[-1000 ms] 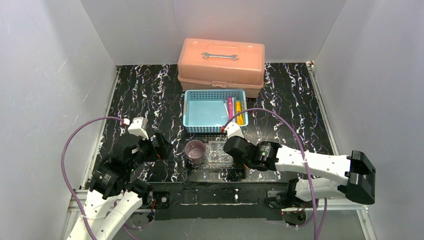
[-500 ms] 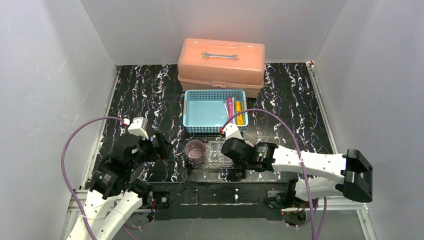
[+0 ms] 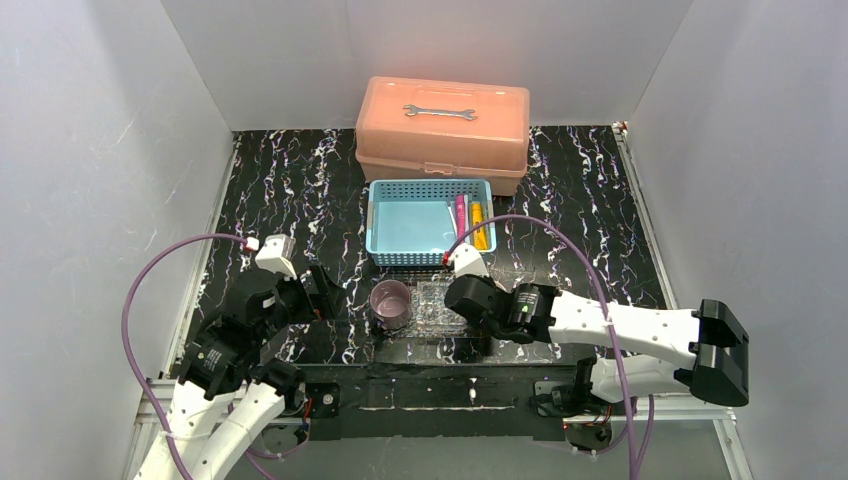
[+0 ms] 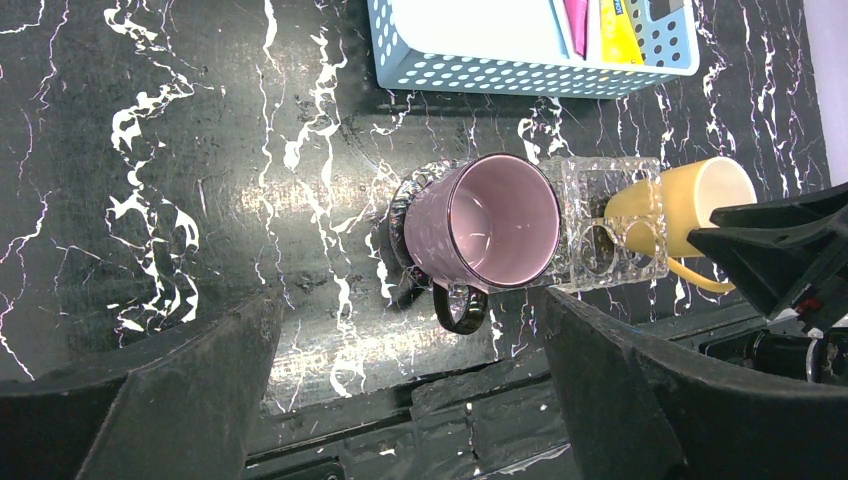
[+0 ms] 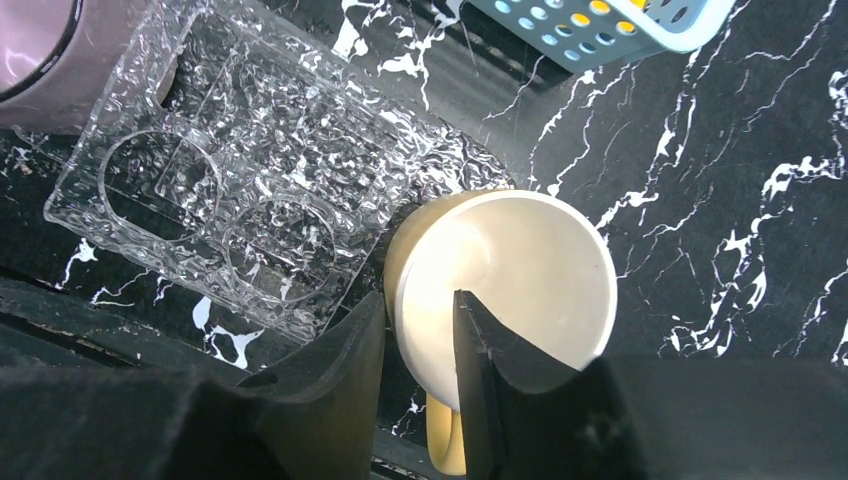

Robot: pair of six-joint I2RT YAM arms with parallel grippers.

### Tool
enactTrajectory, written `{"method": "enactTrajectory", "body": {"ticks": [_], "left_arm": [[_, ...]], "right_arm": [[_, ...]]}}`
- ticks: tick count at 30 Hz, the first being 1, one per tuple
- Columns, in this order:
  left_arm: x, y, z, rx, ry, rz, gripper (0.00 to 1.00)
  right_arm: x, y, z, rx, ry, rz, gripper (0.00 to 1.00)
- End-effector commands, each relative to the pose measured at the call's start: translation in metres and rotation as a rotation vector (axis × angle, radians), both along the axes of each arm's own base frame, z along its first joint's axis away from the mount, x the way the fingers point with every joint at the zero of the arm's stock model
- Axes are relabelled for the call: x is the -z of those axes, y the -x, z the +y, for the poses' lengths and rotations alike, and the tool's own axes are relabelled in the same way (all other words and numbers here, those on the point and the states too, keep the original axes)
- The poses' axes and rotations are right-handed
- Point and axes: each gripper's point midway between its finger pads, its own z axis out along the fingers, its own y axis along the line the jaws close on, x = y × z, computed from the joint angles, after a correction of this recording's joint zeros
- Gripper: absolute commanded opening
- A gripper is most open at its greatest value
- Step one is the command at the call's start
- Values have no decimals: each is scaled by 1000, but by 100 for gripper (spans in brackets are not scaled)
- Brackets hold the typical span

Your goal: Prepare toiletry sets of a toothbrush and toothpaste on the tray

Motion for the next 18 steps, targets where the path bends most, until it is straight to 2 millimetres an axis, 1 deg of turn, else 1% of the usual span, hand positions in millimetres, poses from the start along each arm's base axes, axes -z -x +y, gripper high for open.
{"method": "enactTrajectory", "body": {"ticks": [1,4,9,14,18], "left_arm": [[-4,0,1,3,0,-14,99],[-4,0,1,1,1,-14,99],[-4,0,1,2,1,-13,99],[-4,0,1,2,1,-11,99],[-4,0,1,3,1,-11,99]], "right_arm": [[-38,-7,2,31,-64,-62,40],[-49,-8,0,35,-78,-74,41],[-69,-12,5,39,-123,-103,45],[-85,-20,13,43,-124,-139,46],[-101,-31,21,57,-91,-183,48]]}}
